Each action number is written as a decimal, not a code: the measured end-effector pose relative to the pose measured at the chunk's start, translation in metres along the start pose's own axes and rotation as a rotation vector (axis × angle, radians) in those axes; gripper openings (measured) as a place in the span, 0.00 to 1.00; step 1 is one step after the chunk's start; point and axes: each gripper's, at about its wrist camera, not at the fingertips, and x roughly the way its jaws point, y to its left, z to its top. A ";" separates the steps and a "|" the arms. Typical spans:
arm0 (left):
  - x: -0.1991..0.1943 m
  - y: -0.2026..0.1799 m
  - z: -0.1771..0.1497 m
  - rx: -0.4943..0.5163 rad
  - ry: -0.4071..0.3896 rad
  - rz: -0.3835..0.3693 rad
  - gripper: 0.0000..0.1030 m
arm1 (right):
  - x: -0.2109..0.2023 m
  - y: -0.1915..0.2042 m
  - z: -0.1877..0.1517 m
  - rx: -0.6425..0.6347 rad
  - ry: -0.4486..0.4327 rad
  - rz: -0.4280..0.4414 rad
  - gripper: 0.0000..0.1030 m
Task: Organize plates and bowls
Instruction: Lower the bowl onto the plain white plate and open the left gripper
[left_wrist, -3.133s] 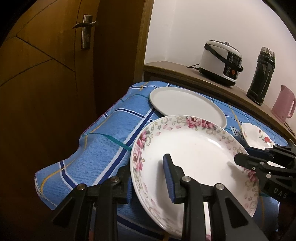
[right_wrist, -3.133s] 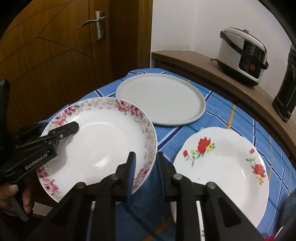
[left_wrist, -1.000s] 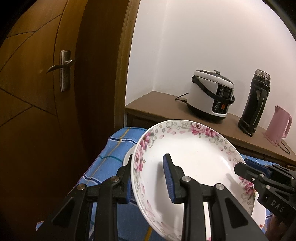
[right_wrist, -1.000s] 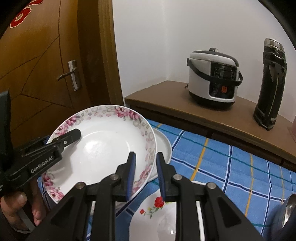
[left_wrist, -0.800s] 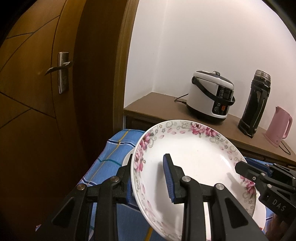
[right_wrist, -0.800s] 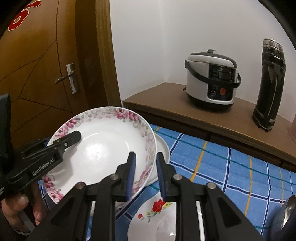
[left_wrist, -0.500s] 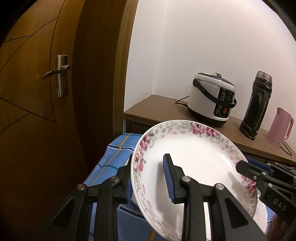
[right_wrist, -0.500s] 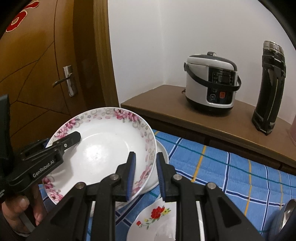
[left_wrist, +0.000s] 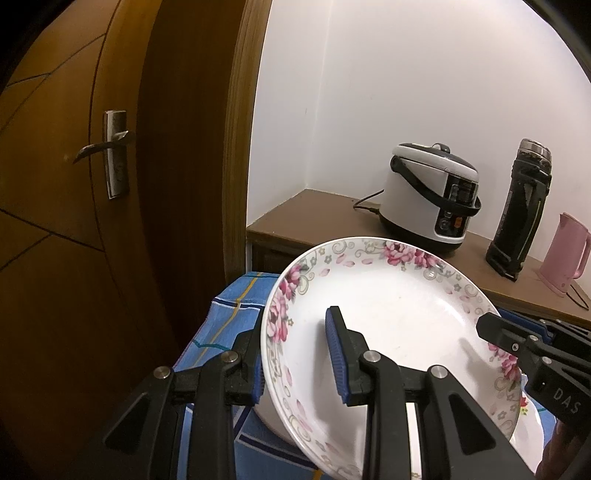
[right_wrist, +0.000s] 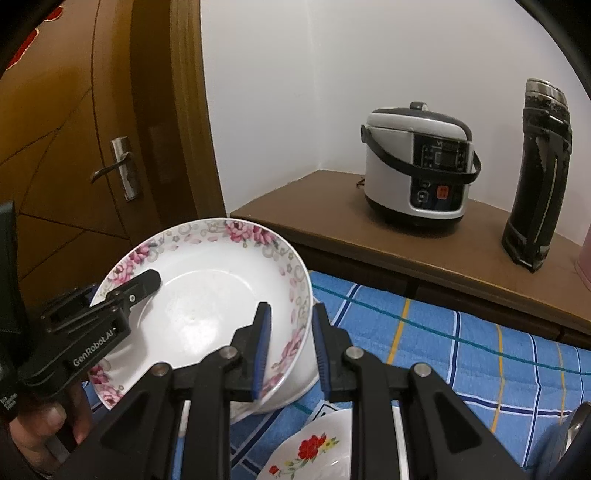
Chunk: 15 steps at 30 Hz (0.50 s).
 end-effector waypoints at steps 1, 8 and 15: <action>0.003 0.000 0.000 0.000 0.003 -0.001 0.31 | 0.003 0.000 0.000 0.001 0.005 -0.003 0.22; 0.020 0.002 0.002 0.011 0.019 0.002 0.31 | 0.022 0.001 0.003 0.004 0.046 -0.028 0.22; 0.043 0.008 0.003 0.001 0.060 -0.008 0.31 | 0.045 0.000 0.003 0.001 0.104 -0.035 0.22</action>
